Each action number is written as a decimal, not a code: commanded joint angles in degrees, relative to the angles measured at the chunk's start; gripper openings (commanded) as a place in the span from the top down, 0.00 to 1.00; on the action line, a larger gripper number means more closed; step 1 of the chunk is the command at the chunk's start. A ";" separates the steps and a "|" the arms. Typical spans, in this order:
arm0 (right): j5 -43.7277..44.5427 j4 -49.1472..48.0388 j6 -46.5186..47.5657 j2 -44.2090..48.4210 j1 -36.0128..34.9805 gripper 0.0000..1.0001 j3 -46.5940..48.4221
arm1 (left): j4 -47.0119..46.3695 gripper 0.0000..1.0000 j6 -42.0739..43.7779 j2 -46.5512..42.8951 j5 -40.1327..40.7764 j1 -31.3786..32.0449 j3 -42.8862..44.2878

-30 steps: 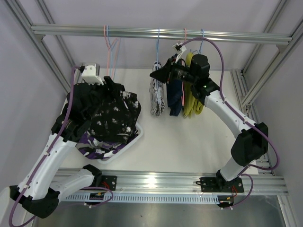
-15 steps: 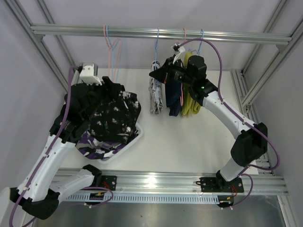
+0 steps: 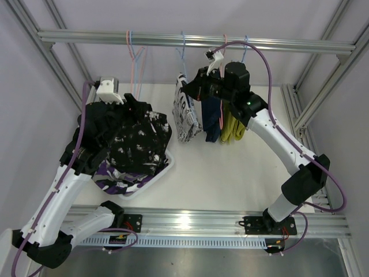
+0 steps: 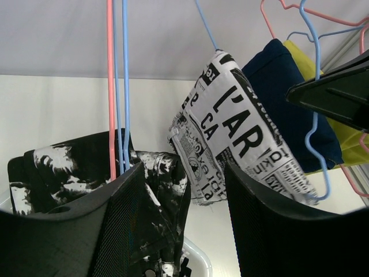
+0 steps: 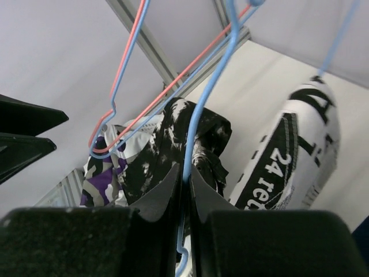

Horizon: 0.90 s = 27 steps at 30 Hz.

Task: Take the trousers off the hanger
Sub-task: Pick up the hanger from the clothesline.

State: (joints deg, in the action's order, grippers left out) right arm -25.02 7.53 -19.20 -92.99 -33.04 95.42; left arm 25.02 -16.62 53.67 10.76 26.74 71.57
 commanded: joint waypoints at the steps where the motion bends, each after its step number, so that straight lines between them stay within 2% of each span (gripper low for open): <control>1: 2.16 -2.09 5.66 4.49 -0.63 1.00 8.98 | -0.49 0.38 -1.22 -1.11 -1.36 -0.46 0.68; 7: 6.55 -2.78 6.55 3.96 -0.63 1.00 10.40 | -0.23 0.38 -1.13 -0.94 -1.54 -0.46 0.76; 21: 12.53 -9.20 5.58 7.21 -2.30 1.00 5.13 | -0.41 0.38 -1.31 -0.76 -1.89 -0.46 0.67; 27: 15.08 -8.59 6.81 7.56 -3.17 1.00 7.68 | -0.32 0.38 -1.31 -0.58 -2.24 -0.46 0.85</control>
State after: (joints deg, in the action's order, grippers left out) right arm -12.78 8.23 -13.65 -90.04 -35.59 99.11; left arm 25.02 -17.06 53.47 9.80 26.70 71.57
